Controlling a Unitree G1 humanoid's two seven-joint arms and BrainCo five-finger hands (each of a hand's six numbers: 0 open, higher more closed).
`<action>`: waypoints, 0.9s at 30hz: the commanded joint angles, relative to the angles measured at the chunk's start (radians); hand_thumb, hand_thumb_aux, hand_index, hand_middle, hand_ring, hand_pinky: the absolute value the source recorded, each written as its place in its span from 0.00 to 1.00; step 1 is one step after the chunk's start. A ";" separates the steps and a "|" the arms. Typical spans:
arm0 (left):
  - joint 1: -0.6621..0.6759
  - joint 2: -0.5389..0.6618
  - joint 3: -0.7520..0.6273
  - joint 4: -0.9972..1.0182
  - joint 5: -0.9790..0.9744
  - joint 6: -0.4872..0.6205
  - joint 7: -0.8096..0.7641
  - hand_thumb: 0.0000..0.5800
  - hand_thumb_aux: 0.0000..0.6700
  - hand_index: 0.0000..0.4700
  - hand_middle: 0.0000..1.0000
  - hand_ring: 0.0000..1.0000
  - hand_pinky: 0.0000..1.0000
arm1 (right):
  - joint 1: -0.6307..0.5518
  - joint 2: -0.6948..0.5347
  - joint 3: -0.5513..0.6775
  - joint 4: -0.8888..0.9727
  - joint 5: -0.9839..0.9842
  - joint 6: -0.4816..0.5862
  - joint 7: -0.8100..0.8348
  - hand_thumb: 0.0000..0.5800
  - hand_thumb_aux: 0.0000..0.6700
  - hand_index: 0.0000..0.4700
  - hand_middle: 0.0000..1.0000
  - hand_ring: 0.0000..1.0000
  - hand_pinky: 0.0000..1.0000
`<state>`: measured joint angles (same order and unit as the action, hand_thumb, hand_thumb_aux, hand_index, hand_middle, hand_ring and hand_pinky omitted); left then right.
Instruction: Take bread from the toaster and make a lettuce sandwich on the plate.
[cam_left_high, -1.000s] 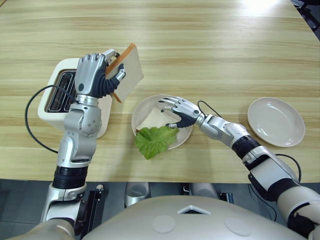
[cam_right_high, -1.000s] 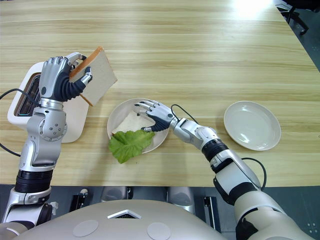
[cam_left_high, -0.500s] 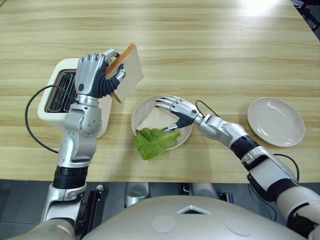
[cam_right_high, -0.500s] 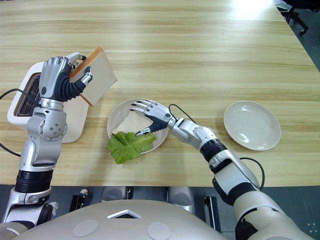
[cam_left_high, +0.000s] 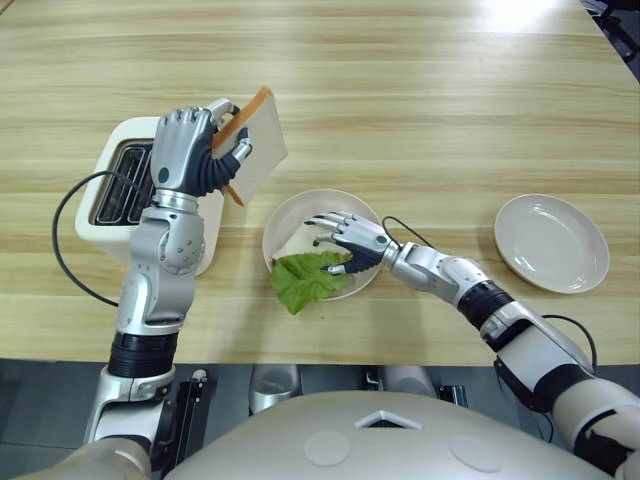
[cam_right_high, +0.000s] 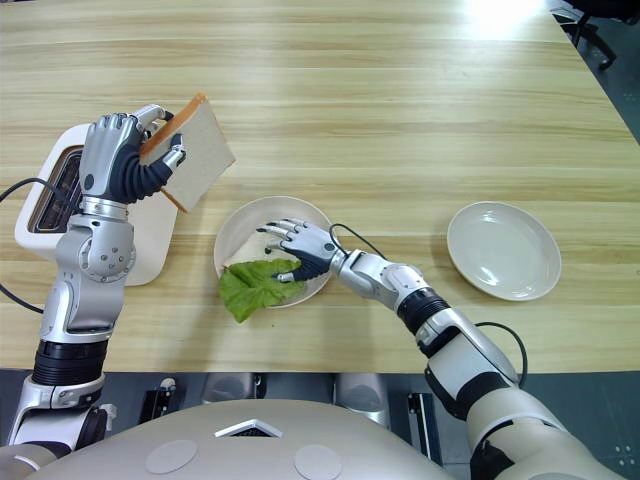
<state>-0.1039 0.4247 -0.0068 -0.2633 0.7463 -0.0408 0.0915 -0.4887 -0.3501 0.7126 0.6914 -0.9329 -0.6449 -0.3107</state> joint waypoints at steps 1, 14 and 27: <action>-0.002 0.005 -0.015 0.017 0.015 0.006 -0.003 1.00 0.99 0.97 1.00 1.00 1.00 | 0.027 0.004 0.032 0.004 -0.022 0.002 0.020 0.93 0.73 0.72 0.00 0.00 0.00; -0.003 0.005 -0.020 0.037 0.014 0.006 -0.005 1.00 0.93 0.91 1.00 1.00 1.00 | 0.031 0.014 0.044 0.002 -0.026 0.009 0.024 0.94 0.75 0.73 0.00 0.00 0.00; -0.007 0.007 -0.028 0.050 0.017 0.009 0.001 0.98 0.86 0.84 1.00 1.00 1.00 | 0.001 0.000 0.009 -0.020 -0.004 0.022 0.010 1.00 1.00 0.98 0.00 0.00 0.00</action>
<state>-0.1060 0.4249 -0.0293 -0.2331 0.7557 -0.0367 0.0916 -0.4836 -0.3382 0.7270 0.6581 -0.9283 -0.6361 -0.3116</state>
